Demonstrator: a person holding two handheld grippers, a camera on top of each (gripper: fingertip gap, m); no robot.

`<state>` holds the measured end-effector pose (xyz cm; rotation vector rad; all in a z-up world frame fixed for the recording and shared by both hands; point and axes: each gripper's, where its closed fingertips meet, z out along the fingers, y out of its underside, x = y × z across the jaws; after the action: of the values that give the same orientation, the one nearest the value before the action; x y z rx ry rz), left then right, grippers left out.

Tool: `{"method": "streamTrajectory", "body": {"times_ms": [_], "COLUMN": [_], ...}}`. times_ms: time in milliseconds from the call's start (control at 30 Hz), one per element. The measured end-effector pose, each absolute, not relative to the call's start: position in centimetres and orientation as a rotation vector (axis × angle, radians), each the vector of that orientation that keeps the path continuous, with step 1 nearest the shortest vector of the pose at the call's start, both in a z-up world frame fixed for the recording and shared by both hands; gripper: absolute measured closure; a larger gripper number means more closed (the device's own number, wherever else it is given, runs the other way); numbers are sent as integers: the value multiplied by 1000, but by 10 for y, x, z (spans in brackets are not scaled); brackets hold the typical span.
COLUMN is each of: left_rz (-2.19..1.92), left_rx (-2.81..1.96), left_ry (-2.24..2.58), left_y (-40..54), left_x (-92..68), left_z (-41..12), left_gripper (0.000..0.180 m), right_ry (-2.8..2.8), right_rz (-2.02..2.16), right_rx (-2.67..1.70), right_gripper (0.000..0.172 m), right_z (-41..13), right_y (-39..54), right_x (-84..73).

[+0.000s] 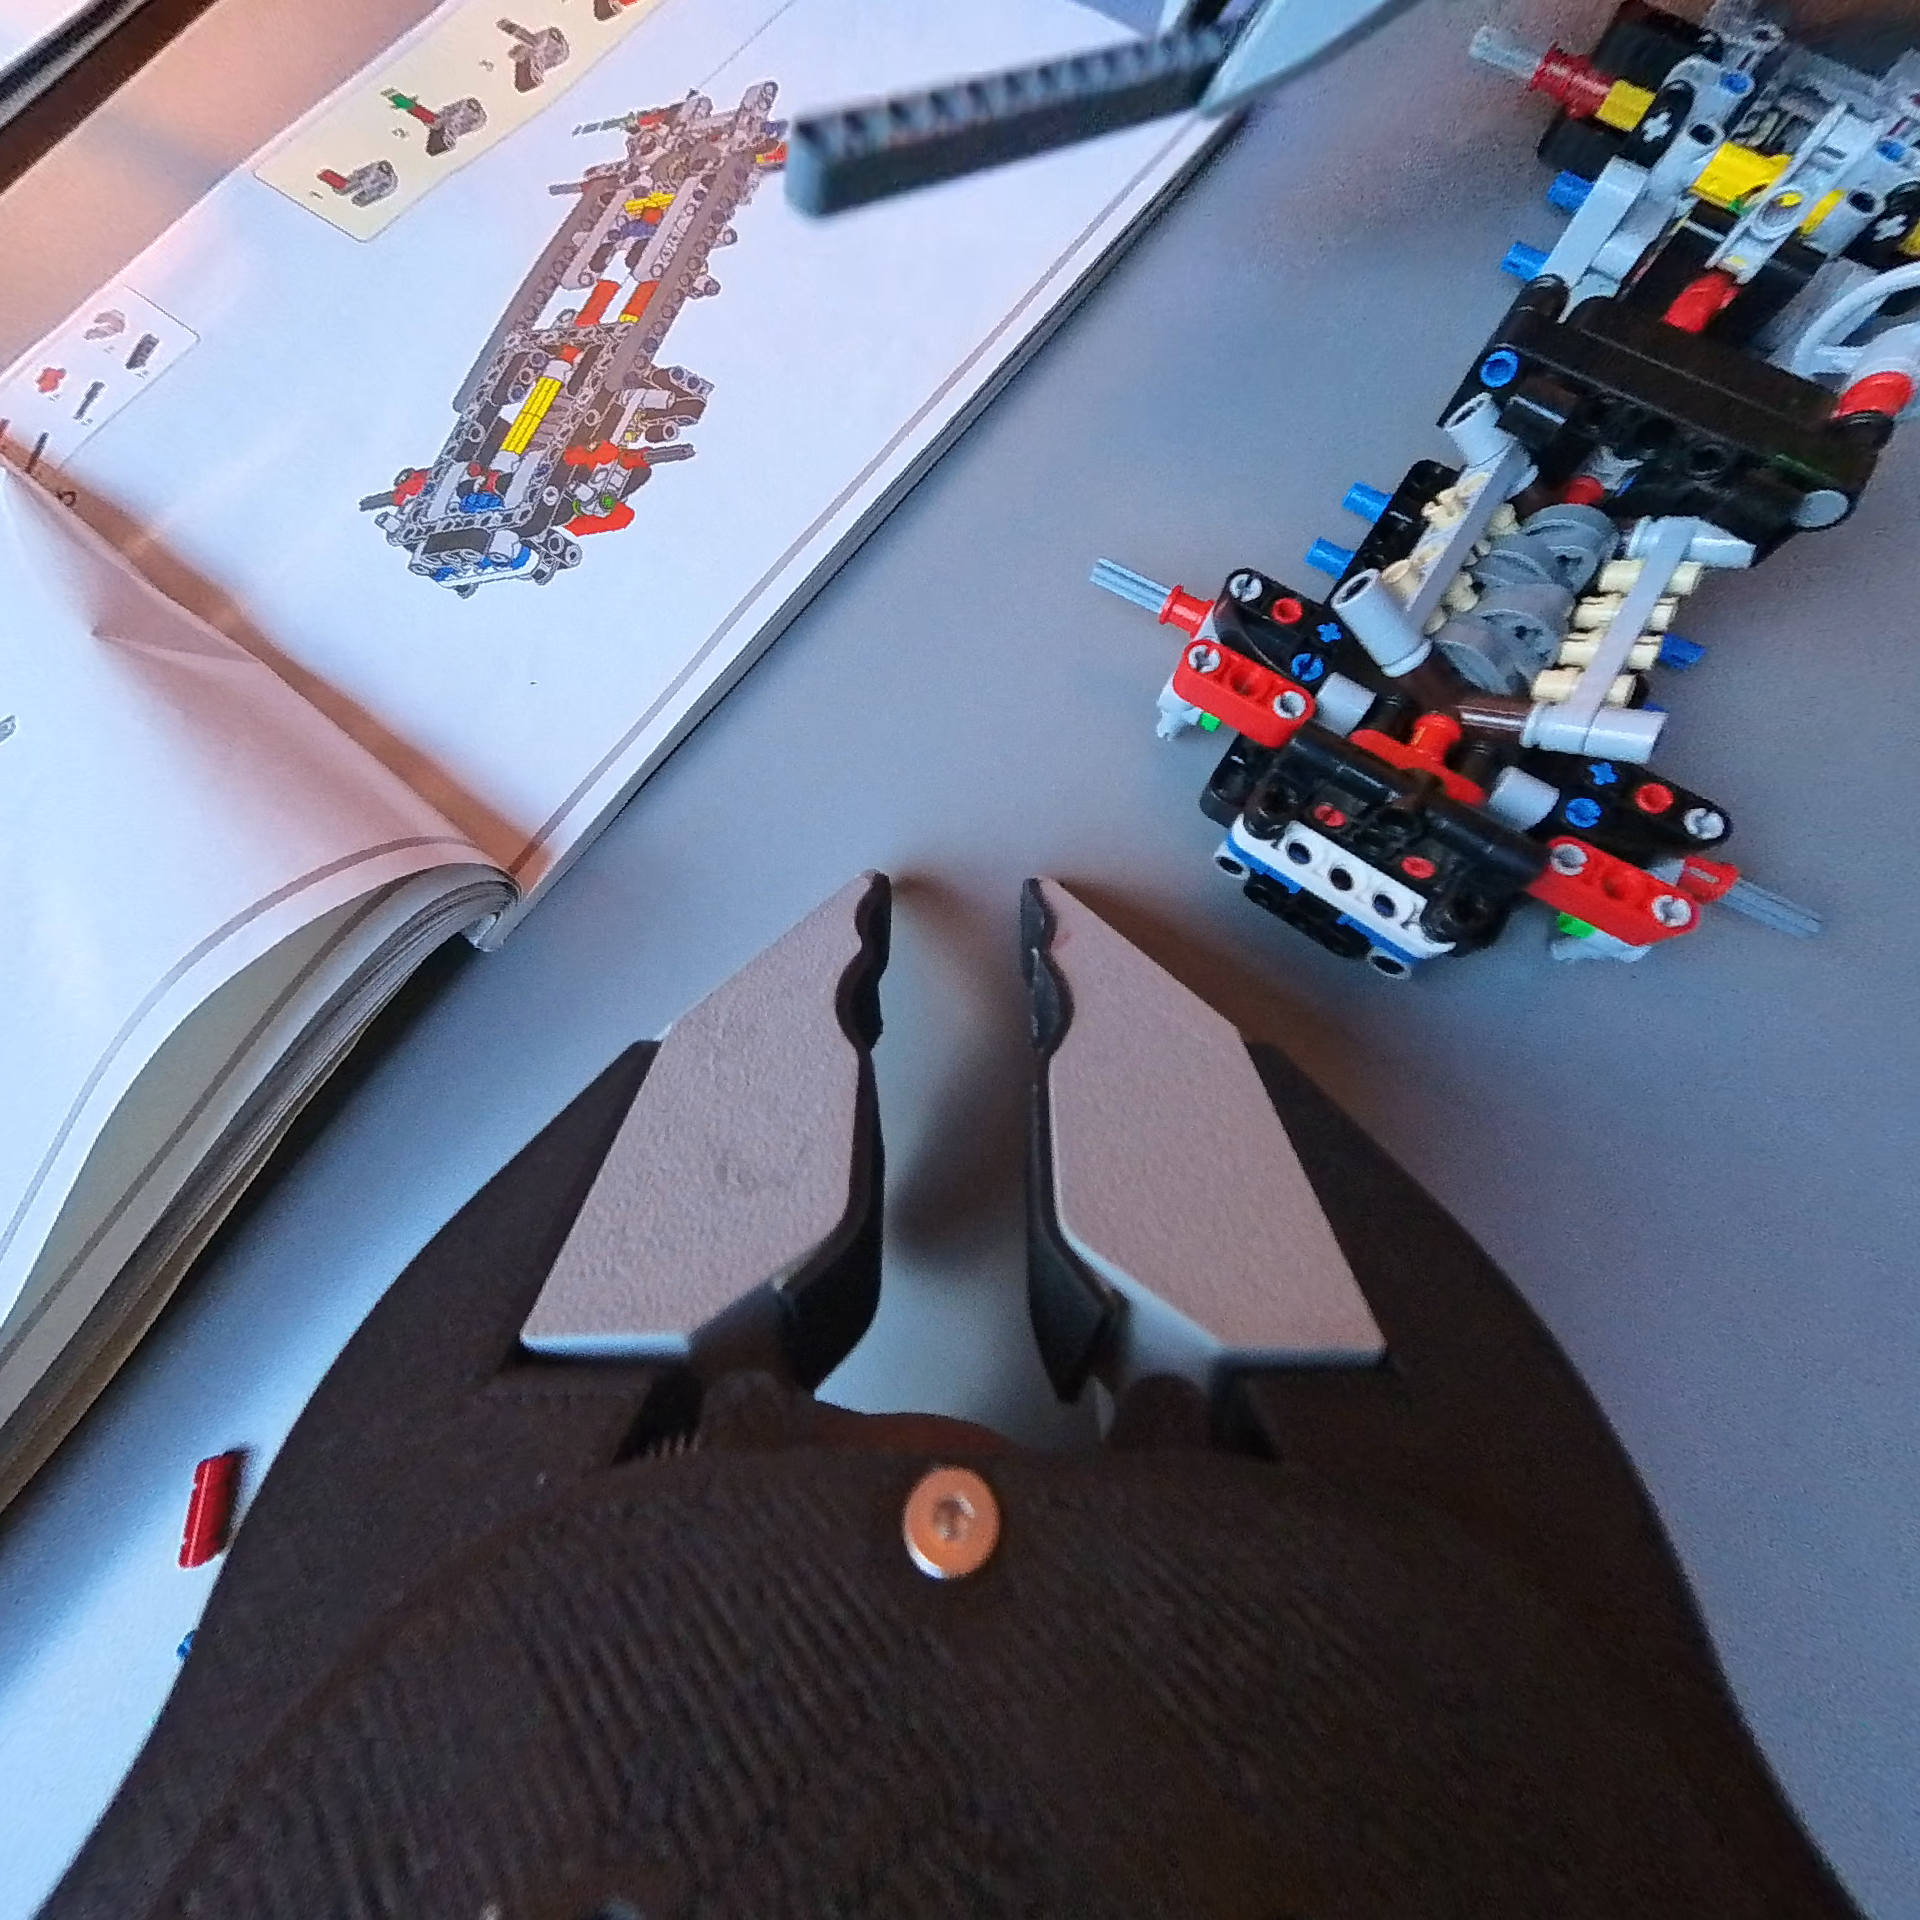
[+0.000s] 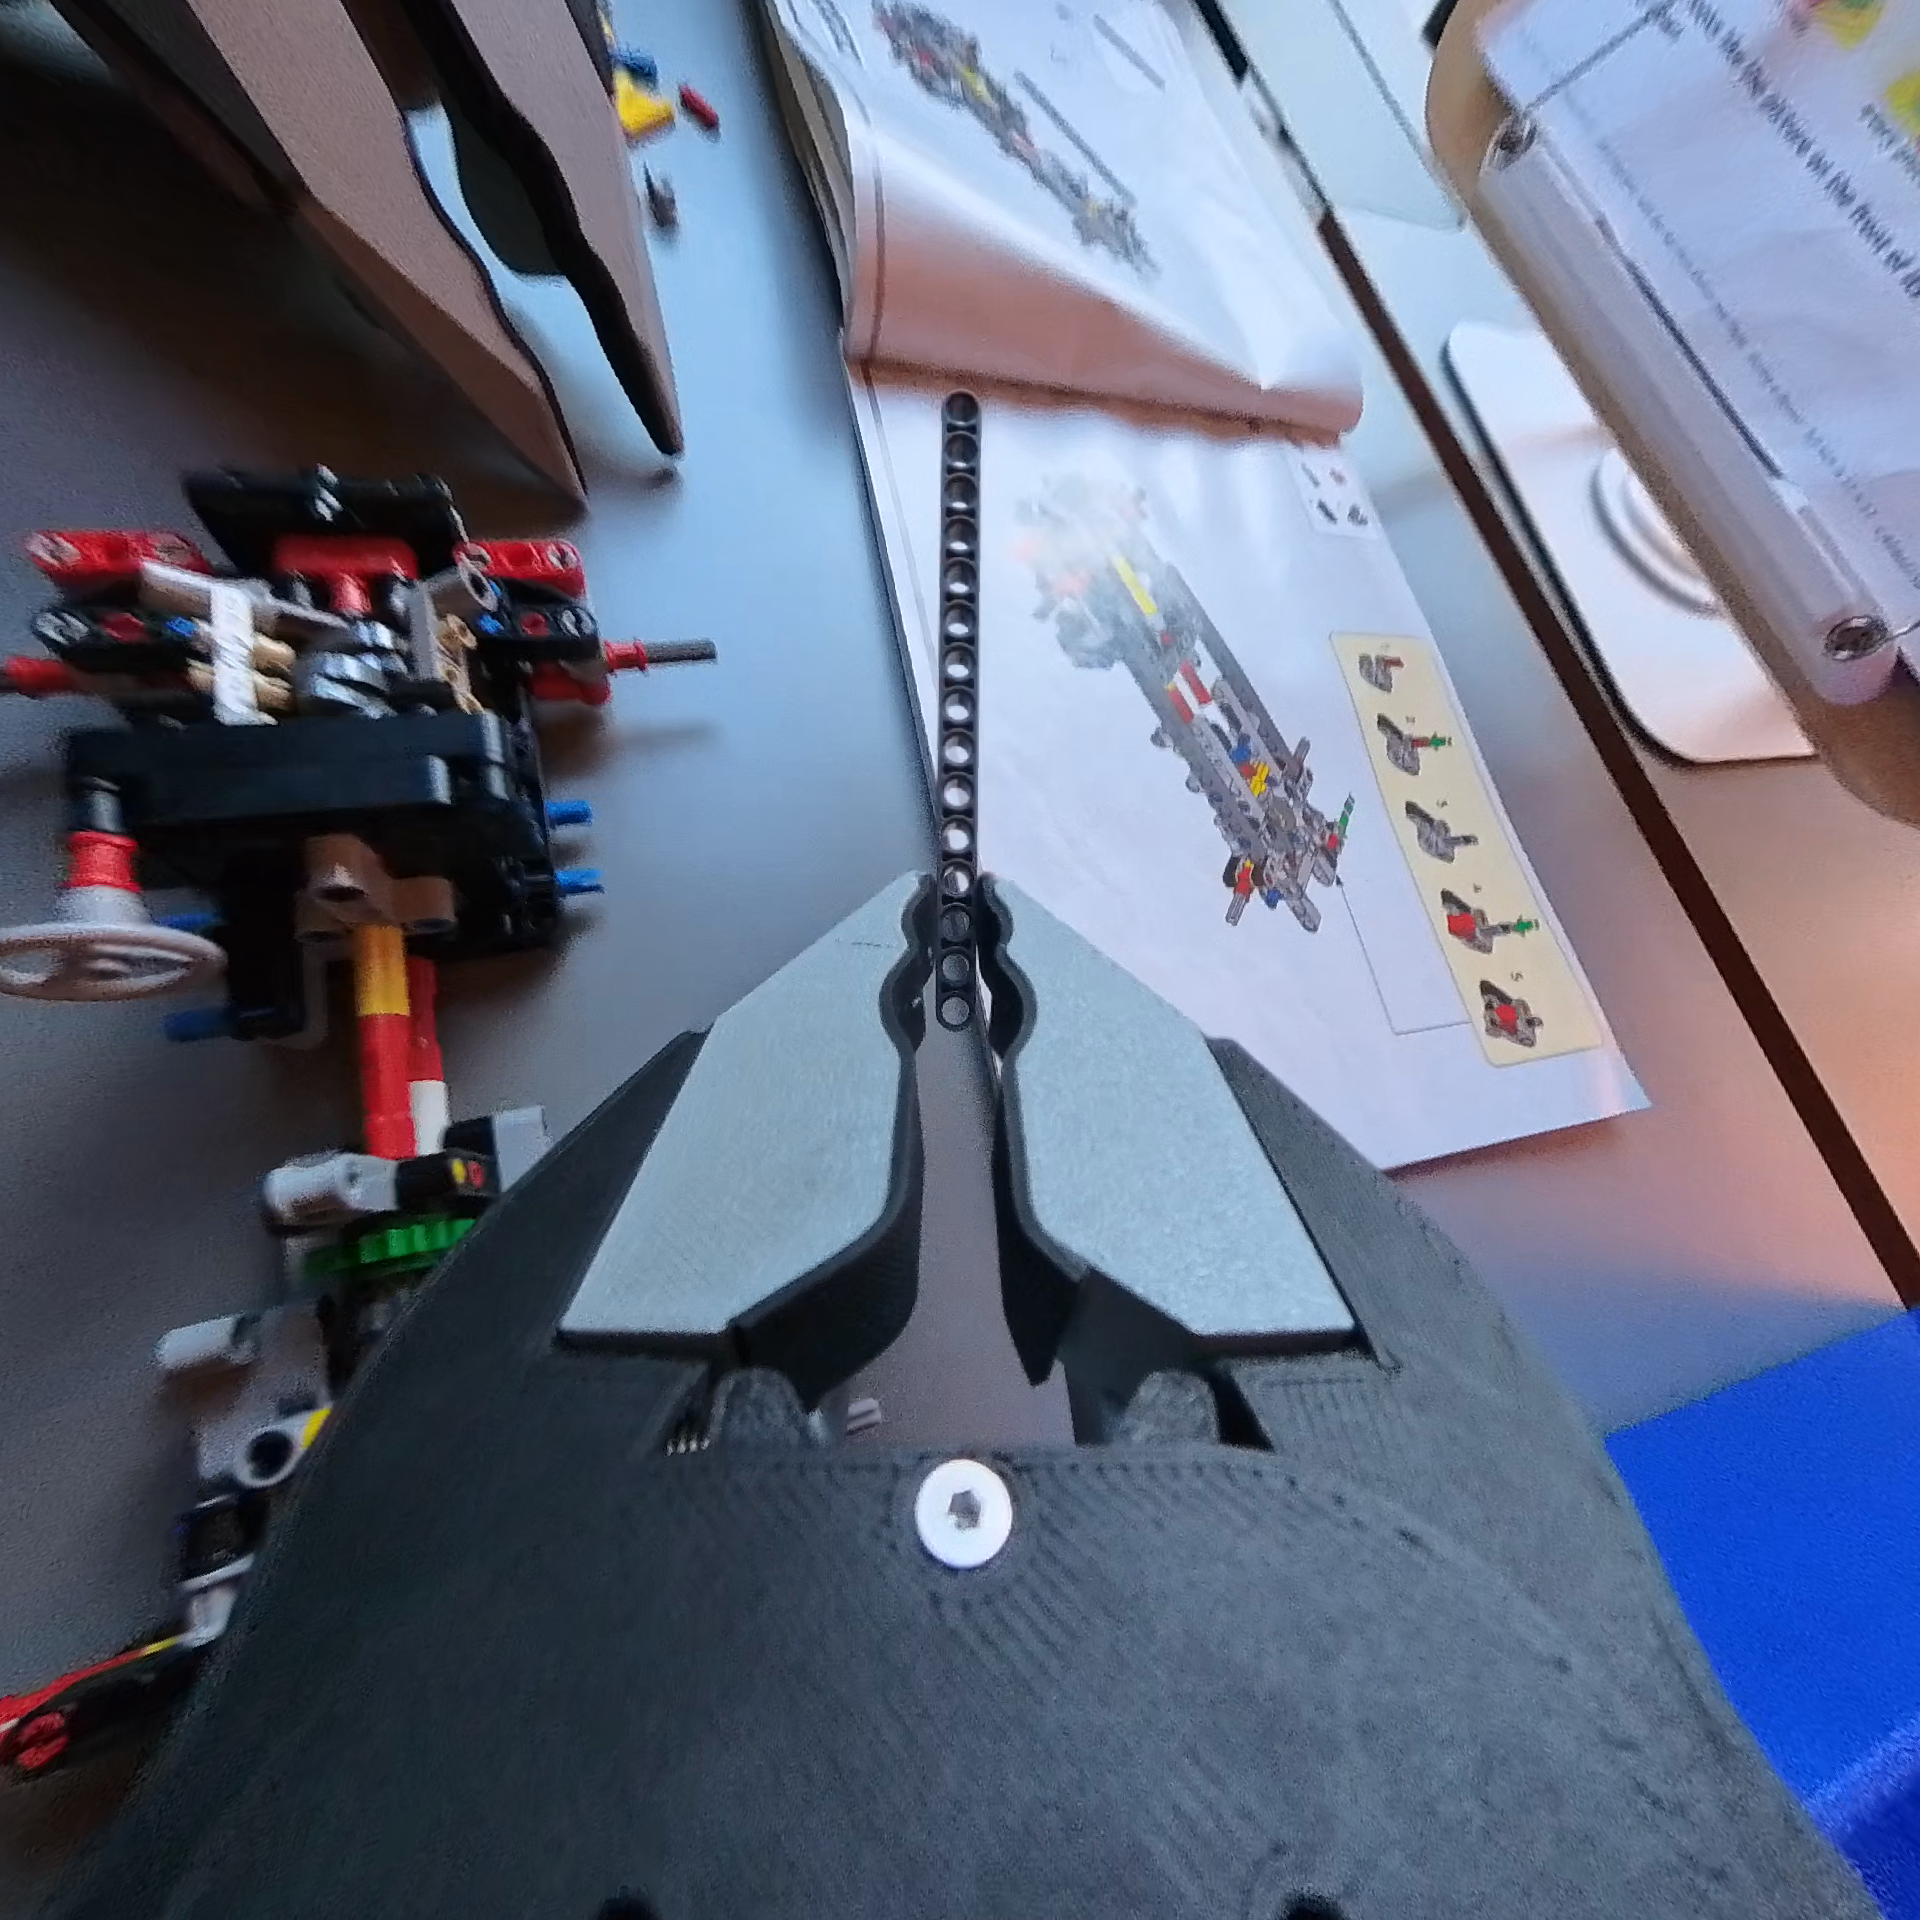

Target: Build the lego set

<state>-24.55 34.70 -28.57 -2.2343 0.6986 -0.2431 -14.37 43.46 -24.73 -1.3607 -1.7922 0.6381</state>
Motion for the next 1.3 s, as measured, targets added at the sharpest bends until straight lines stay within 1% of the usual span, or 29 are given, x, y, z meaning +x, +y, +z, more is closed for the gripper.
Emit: {"method": "streamTrajectory", "body": {"times_ms": [167,233,667,900,1000,1100,1200,1300], "left_rz": [-254,-254,-230,-205,-210,-222,-228,-215], "left_rx": [-2238,-2238,-2230,-2220,-2222,-2226,-2229,-2224], "left_ry": [693,693,705,723,721,715,710,718], "left_y": [347,347,347,346,346,346,346,346], "left_x": [-246,-246,-245,-243,-243,-243,-244,-244], "left_z": [-286,-286,-285,-285,-285,-286,-286,-285], "left_gripper": [157,157,157,160,161,160,160,160], "right_ry": [-1674,-1639,-1625,-1586,-1535,-1547,-1654,-1837], "right_rz": [817,866,846,862,914,933,960,918], "right_rx": [-1291,-1286,-1322,-1231,-1180,-1163,-1189,-1240], "right_gripper": [168,168,168,168,168,168,168,168], "right_z": [-207,-198,-202,-163,-139,-131,-138,-158], "right_y": [426,427,436,418,401,377,341,297], "right_x": [-142,-140,-139,-140,-138,-131,-122,-110]}}
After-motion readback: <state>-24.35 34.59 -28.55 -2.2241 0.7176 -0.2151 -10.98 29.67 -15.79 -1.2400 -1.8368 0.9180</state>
